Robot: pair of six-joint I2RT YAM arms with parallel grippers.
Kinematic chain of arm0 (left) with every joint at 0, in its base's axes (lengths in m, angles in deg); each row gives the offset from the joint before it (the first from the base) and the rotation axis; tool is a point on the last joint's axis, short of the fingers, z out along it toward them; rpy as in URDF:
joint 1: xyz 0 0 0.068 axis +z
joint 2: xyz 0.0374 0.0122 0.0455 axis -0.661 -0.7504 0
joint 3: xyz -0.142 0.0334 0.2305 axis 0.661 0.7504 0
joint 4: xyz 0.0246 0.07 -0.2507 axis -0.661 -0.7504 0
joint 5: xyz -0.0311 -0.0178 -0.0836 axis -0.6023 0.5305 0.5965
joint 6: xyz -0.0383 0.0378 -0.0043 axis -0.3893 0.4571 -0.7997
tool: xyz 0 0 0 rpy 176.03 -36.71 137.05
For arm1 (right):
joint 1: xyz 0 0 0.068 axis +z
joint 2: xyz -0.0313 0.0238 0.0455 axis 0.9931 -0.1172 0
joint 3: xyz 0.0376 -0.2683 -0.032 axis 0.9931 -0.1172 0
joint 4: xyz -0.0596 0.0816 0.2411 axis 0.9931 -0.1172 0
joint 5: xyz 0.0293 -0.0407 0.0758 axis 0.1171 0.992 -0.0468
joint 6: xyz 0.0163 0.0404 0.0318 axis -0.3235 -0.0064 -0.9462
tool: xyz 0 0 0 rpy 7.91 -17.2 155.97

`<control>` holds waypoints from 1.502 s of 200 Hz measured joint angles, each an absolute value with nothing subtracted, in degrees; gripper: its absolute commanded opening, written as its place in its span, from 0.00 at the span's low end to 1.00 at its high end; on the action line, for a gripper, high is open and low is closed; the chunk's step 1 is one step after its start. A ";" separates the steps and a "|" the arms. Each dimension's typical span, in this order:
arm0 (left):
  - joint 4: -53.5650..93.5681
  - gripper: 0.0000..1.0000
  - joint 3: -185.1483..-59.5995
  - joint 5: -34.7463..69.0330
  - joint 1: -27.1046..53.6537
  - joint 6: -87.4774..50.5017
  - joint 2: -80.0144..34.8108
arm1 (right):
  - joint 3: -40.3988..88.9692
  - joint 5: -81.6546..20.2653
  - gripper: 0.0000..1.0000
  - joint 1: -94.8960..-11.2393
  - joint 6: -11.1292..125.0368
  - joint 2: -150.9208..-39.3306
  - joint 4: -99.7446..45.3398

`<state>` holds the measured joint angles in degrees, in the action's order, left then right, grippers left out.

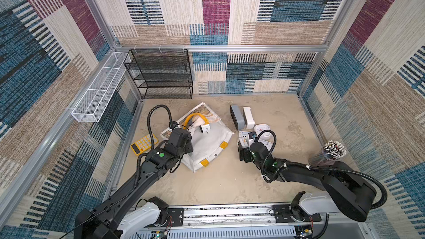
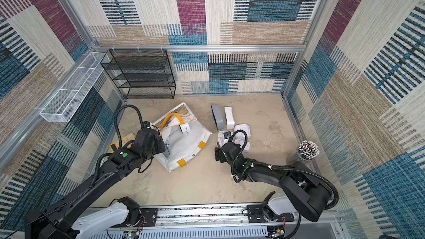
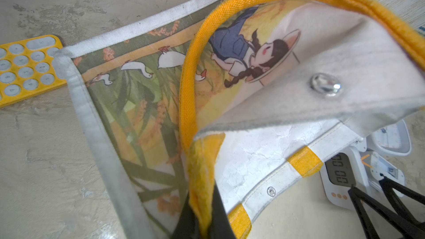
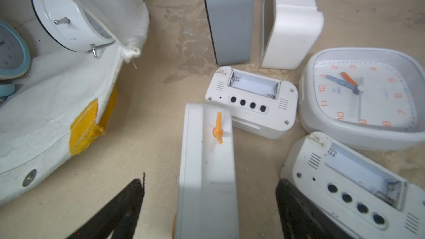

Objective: Take the alarm clock out of the canvas bag
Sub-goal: Place the alarm at the center of the board.

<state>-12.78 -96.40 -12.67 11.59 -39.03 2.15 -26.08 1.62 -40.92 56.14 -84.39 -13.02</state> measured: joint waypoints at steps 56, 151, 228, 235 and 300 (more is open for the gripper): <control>-12.78 0.00 -95.94 -12.67 11.59 -39.20 2.74 | -26.88 1.12 1.00 -40.92 54.28 -81.22 -13.02; -12.78 0.00 -95.60 -12.71 11.59 -39.20 2.90 | -27.74 -5.09 1.00 -40.81 55.86 -75.78 -7.66; -12.76 0.00 -95.60 -12.71 11.59 -39.20 2.81 | -24.20 -11.84 0.95 -37.97 54.22 -78.36 -6.53; -12.74 0.00 -95.60 -12.71 11.59 -39.20 2.81 | -23.54 -12.22 0.95 -36.99 54.22 -79.23 -6.53; -12.69 0.00 -95.81 -12.71 11.59 -39.18 2.74 | -13.11 -12.63 0.94 -29.27 55.81 -91.80 -6.61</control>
